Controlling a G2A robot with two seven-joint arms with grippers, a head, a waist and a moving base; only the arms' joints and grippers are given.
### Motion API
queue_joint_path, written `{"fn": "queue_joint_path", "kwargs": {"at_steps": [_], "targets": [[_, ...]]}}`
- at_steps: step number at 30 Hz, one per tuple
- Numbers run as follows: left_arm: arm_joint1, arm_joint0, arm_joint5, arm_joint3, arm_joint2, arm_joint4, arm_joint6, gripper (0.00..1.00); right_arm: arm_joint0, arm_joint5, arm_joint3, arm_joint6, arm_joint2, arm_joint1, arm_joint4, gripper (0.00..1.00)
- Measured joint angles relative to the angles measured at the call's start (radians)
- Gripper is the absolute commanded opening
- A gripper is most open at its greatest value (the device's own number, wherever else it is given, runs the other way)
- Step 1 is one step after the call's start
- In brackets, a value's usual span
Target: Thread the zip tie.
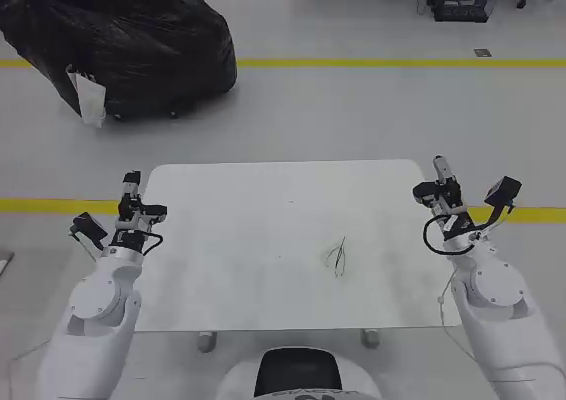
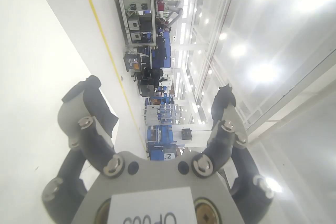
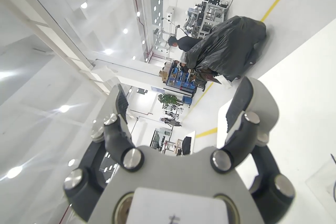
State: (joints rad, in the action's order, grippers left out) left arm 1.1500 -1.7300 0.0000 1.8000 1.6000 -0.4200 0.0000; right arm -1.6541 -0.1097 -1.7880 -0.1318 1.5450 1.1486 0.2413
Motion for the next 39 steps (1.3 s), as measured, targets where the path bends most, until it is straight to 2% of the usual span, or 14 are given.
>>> {"fn": "queue_joint_path", "kwargs": {"at_steps": [5,10,16,37,39], "targets": [[0.0,0.0,0.0,0.0,0.0,0.0,0.0,1.0,0.005,-0.001,-0.005,-0.005,-0.003,-0.002,-0.005,1.0],[0.0,0.0,0.0,0.0,0.0,0.0,0.0,1.0,0.063,0.019,-0.016,-0.09,-0.022,-0.008,-0.171,1.0],[0.0,0.0,0.0,0.0,0.0,0.0,0.0,1.0,0.1,0.021,-0.006,-0.238,-0.04,-0.014,-0.224,1.0],[0.0,0.0,0.0,0.0,0.0,0.0,0.0,1.0,0.099,0.021,-0.007,-0.224,-0.039,-0.014,-0.222,1.0],[0.0,0.0,0.0,0.0,0.0,0.0,0.0,1.0,0.114,0.001,0.007,-0.251,-0.044,-0.016,-0.218,1.0]]}}
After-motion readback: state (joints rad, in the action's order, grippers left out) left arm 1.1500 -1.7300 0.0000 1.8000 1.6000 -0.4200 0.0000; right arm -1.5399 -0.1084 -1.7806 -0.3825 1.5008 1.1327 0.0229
